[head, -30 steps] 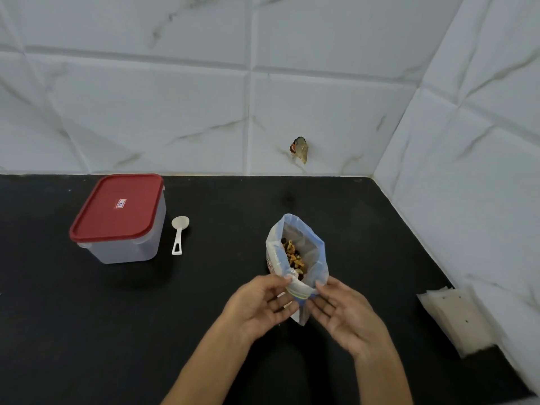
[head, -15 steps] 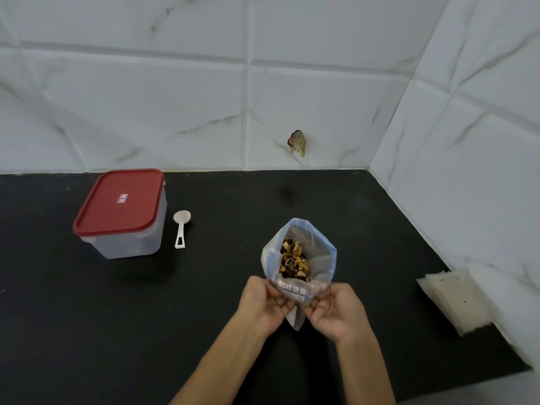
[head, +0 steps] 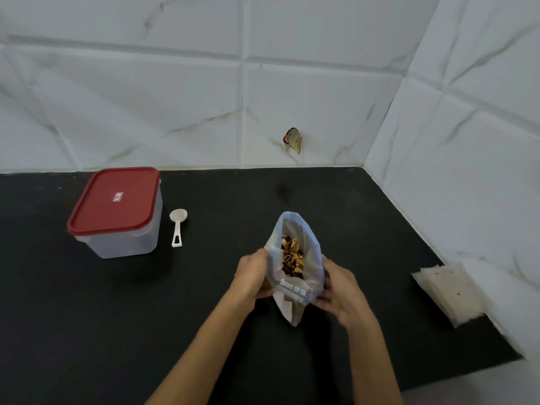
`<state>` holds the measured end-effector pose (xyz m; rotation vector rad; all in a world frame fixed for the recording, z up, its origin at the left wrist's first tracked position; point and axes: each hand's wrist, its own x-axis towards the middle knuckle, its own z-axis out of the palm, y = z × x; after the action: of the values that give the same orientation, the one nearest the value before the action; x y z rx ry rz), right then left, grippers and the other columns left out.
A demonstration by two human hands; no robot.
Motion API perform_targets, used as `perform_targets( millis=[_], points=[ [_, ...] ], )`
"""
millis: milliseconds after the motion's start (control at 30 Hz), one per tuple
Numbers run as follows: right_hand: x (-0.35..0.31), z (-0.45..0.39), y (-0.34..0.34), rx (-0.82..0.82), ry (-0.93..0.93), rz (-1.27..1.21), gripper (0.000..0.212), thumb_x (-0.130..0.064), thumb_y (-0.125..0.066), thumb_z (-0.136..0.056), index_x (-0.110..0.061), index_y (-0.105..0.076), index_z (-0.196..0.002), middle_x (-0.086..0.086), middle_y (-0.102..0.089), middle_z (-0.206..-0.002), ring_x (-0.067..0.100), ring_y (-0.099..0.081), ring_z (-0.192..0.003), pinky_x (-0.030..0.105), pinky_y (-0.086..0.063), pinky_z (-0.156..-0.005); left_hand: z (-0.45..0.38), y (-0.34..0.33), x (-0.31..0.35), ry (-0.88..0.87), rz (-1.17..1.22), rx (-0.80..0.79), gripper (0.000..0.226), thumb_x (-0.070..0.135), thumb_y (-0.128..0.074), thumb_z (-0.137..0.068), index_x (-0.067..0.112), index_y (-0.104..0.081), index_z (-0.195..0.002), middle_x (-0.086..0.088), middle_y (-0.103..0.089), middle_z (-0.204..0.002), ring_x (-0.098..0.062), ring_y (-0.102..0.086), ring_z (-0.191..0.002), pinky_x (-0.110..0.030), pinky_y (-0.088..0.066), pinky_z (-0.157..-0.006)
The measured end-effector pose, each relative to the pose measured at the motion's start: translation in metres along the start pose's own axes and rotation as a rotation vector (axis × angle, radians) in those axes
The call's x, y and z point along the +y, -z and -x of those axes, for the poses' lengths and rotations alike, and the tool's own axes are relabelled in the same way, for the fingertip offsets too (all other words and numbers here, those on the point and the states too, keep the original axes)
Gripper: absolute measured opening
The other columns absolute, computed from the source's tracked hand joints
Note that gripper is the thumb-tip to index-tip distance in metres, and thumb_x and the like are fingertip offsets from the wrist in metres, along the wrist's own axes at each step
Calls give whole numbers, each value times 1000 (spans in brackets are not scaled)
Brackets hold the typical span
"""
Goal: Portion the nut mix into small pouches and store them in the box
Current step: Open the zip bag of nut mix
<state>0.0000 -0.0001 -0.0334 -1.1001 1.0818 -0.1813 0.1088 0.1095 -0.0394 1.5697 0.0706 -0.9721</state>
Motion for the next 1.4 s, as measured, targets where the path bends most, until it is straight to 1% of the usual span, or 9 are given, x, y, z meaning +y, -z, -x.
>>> perform_targets(
  millis=[167, 300, 400, 500, 667, 900, 1100, 1233, 1400],
  points=[
    [-19, -4, 7, 331, 332, 494, 34, -52, -47, -92, -21, -51, -104, -6, -55, -91, 10, -55, -87, 35, -48, -85, 8, -10, 16, -555, -701, 373, 58, 61, -58, -82, 12, -41, -109, 0, -49, -104, -15, -52, -93, -30, -47, -75],
    [-26, -8, -2, 324, 468, 764, 34, -30, -64, -87, -23, -40, -110, -3, -59, -92, 11, -59, -84, 29, -49, -73, 8, -26, 25, -550, -1002, 339, 42, 31, -67, -84, 15, -35, -106, -6, -51, -108, -22, -56, -94, -28, -41, -70],
    [-29, -9, -2, 420, 581, 884, 15, -12, -59, -90, -24, -51, -94, -2, -63, -90, 6, -58, -74, 17, -44, -59, 10, -16, 32, -598, -990, 333, 15, 11, -51, -92, 18, -37, -95, -2, -56, -90, -19, -57, -79, -29, -46, -62],
    [-37, -7, 0, 458, 600, 915, 17, -9, -56, -92, -23, -65, -97, -2, -64, -103, 9, -59, -85, 21, -49, -68, 9, -1, 41, -624, -946, 330, 12, 8, -49, -92, 19, -47, -92, 1, -53, -84, -17, -57, -79, -34, -54, -66],
    [-50, -13, -18, 271, 550, 1001, 27, -16, -53, -93, -22, -63, -118, 1, -58, -117, 16, -61, -94, 31, -54, -80, 1, -3, 42, -640, -1070, 156, 26, 7, -51, -93, 19, -65, -113, 0, -44, -126, -18, -55, -107, -30, -53, -87],
    [-55, -20, -31, 152, 409, 1154, 63, -21, -70, -80, -19, -38, -135, 1, -28, -109, 17, -44, -93, 32, -49, -85, -16, 11, 55, -602, -930, 241, 44, 3, -56, -89, 9, -49, -131, -4, -46, -134, -21, -48, -123, -29, -43, -97],
    [-68, -29, -33, 227, 603, 1064, 38, -37, -72, -80, -28, -53, -111, -2, -43, -116, 13, -49, -101, 29, -46, -82, -27, 18, 63, -559, -917, 253, 20, 19, -62, -87, 12, -64, -106, -5, -62, -108, -18, -63, -93, -34, -56, -80],
    [-88, -60, -43, 184, 753, 984, 46, -31, -72, -81, -23, -52, -122, -1, -44, -126, 15, -48, -113, 30, -44, -87, -38, 9, 77, -632, -808, 373, 35, 29, -72, -82, 16, -49, -105, 1, -55, -102, -16, -56, -93, -30, -51, -76],
    [-97, -89, -56, -38, 723, 937, 11, -24, -62, -90, -18, -71, -94, -1, -66, -94, 13, -61, -91, 27, -50, -77, -64, 9, 92, -485, -736, 155, 21, 28, -67, -88, 15, -68, -105, -3, -68, -100, -13, -63, -88, -24, -49, -69]
  ],
)
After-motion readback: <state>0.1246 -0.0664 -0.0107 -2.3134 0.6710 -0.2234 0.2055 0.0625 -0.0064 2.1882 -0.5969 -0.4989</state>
